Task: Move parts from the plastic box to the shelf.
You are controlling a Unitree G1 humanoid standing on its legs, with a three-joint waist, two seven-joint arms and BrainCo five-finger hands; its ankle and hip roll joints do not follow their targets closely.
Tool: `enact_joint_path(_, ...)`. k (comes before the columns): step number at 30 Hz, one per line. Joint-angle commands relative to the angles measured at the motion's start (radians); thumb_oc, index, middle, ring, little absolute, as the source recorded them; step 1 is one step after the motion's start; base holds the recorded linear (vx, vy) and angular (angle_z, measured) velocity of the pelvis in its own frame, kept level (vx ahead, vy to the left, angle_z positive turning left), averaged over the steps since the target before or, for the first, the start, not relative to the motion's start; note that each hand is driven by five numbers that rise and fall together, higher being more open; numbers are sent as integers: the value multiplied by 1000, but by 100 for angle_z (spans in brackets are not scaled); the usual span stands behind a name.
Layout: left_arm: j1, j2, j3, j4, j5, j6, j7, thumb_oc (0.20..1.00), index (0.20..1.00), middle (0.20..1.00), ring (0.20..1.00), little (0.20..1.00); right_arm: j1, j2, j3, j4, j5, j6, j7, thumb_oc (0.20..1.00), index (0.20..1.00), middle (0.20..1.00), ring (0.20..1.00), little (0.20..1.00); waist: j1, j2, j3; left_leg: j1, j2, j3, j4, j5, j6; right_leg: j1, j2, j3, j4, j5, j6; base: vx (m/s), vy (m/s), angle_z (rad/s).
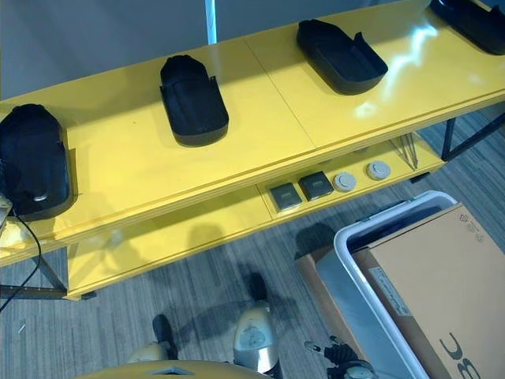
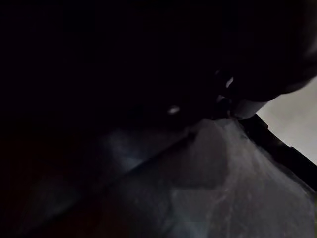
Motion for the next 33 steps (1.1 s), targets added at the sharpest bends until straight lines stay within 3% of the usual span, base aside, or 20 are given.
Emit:
enact_joint_path(1, -103, 104, -8, 22, 55, -31, 49, 200, 200, 200, 200, 200, -2, -50, 42, 20, -40, -15, 22, 1000, 1000, 1000, 1000, 1000, -21, -14, -14, -117, 42, 0, 151, -54, 58, 1, -52, 0, 122, -109, 12, 19, 16, -4)
enact_joint_path(21, -133, 84, -19, 96, 49, 60, 79, 200, 200, 200, 200, 200, -2, -44, 53, 0, -24, -28, 28, 1000, 1000, 1000, 1000, 1000, -33, -34, -4, -124, 49, 2, 174, -67, 57, -7, -44, 21, 112, -103, 9, 14, -3, -2)
enact_joint_path(33, -120, 101, -3, 94, 50, 55, 67, 200, 200, 200, 200, 200, -3, -39, 59, -2, -22, -26, 21, 1000, 1000, 1000, 1000, 1000, -22, -34, -2, -123, 47, -5, 177, -68, 59, -3, -48, 18, 115, -103, 10, 0, 0, 0)
